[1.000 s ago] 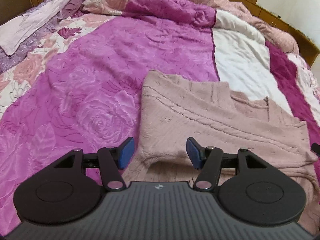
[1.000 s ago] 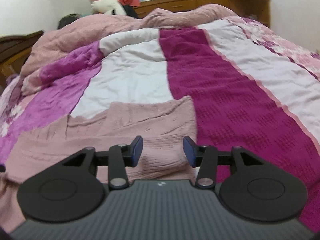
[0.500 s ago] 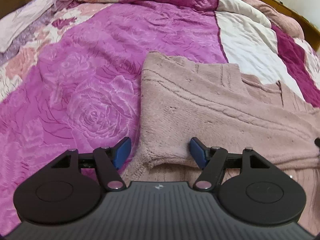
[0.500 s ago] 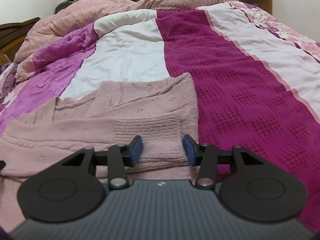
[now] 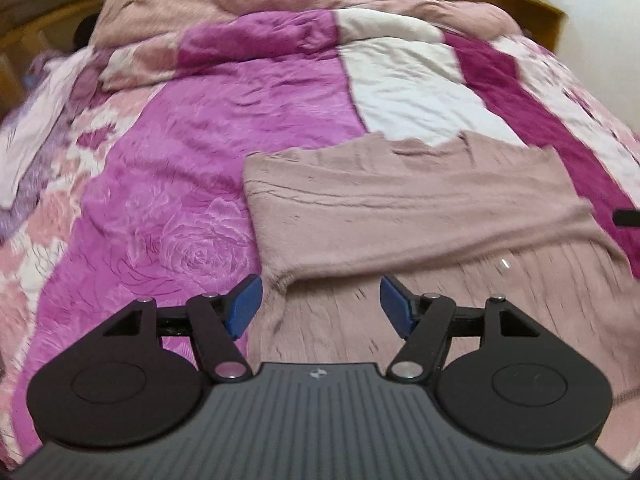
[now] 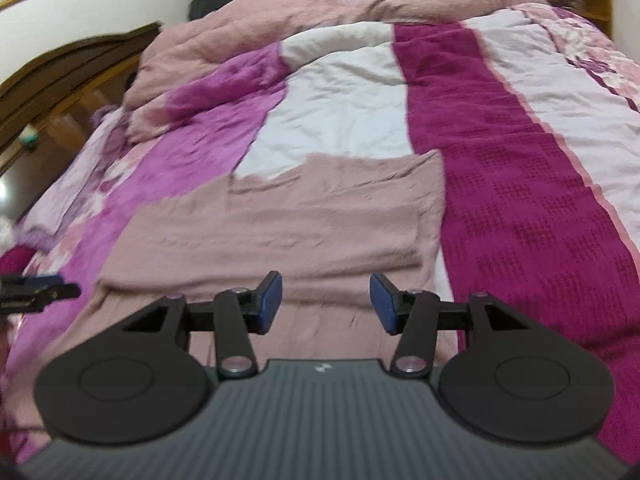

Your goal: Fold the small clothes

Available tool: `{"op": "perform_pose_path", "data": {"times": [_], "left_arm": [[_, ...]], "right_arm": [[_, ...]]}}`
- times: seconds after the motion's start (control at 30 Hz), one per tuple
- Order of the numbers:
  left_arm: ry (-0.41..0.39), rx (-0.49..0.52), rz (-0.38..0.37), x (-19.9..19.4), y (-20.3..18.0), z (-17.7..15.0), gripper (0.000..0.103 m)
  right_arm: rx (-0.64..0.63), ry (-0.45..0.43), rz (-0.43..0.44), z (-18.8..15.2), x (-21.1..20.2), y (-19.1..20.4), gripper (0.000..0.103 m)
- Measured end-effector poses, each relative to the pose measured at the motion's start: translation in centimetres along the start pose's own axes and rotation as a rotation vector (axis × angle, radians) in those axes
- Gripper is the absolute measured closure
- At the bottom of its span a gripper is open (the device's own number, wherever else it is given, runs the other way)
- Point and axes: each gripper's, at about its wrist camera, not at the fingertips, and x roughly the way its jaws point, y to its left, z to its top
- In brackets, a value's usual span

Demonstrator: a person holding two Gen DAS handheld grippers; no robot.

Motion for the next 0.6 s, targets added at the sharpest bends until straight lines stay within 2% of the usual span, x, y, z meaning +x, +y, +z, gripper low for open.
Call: {"op": "perform_pose_path", "data": {"times": [0.33, 0.47, 0.6], "left_arm": [[0.047, 0.212, -0.076, -5.7, -3.6, -4.4, 0.031], [0.049, 0.303, -0.083, -8.0, -4.0, -6.1, 0.031], [0.065, 0.368, -0.079, -9.2, -4.3, -7.3, 0.031]], "right_arm": [[-0.311, 0.112, 0.057, -4.3, -5.0, 4.9, 0.052], [-0.473, 0.173, 0.082, -6.2, -6.3, 7.0, 0.052], [-0.579, 0.231, 0.099, -7.8, -7.1, 8.6, 0.052]]}}
